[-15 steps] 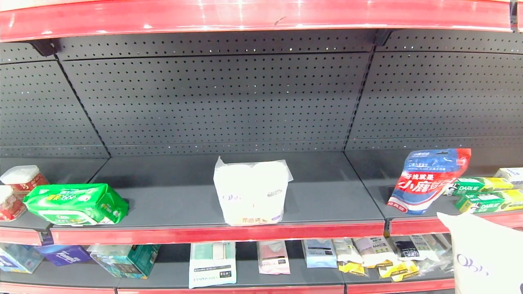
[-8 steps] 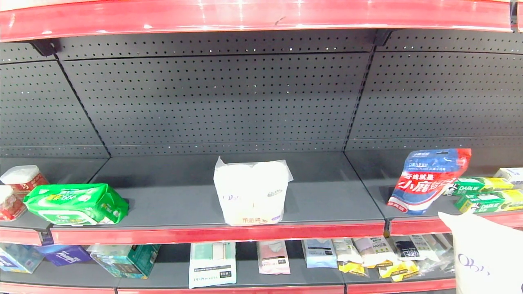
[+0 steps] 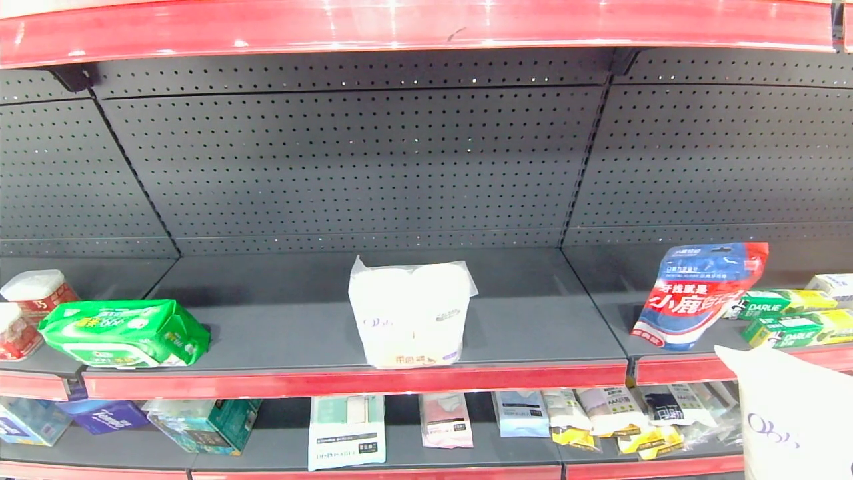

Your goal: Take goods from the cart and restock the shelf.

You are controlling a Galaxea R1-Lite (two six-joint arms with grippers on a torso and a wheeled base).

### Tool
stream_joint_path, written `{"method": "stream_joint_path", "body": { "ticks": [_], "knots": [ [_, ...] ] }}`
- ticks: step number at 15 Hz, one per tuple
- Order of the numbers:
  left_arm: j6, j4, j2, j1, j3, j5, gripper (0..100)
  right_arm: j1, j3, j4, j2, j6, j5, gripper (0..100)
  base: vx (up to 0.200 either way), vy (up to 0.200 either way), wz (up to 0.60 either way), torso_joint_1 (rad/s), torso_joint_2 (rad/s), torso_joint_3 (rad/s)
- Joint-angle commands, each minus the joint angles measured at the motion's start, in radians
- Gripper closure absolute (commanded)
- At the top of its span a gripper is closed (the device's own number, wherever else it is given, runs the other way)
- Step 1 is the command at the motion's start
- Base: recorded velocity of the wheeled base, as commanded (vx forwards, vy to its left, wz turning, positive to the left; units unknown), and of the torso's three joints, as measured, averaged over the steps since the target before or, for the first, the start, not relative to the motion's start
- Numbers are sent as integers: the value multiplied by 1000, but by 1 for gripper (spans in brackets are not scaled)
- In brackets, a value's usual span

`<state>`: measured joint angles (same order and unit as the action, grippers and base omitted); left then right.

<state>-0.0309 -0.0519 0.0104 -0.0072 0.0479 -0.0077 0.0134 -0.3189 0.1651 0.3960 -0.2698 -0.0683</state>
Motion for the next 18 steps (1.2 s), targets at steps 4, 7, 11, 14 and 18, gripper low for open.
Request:
{"method": "stream_joint_path", "body": {
  "ticks": [4, 7, 11, 14, 18],
  "knots": [
    [37, 49, -3, 1, -45, 15, 0, 0, 3, 1, -6, 0, 1, 100, 0, 0, 0, 0, 0, 0],
    [34, 49, -3, 3, -45, 14, 0, 0, -3, -1, -3, 0, 1, 100, 0, 0, 0, 0, 0, 0],
    [34, 49, 2, 3, -45, 14, 0, -1, -3, -1, -6, 0, 4, 100, 0, 0, 300, 0, 1, 0],
    [34, 50, -6, 4, -45, 14, 0, -1, -3, -1, -6, 0, 4, 100, 0, 0, 600, 2, -1, -1],
    [34, 50, -9, 4, -45, 15, 0, -1, -2, 1, -5, 0, 5, 100, 0, 0, 600, 6, 2, 2]
  ]
}}
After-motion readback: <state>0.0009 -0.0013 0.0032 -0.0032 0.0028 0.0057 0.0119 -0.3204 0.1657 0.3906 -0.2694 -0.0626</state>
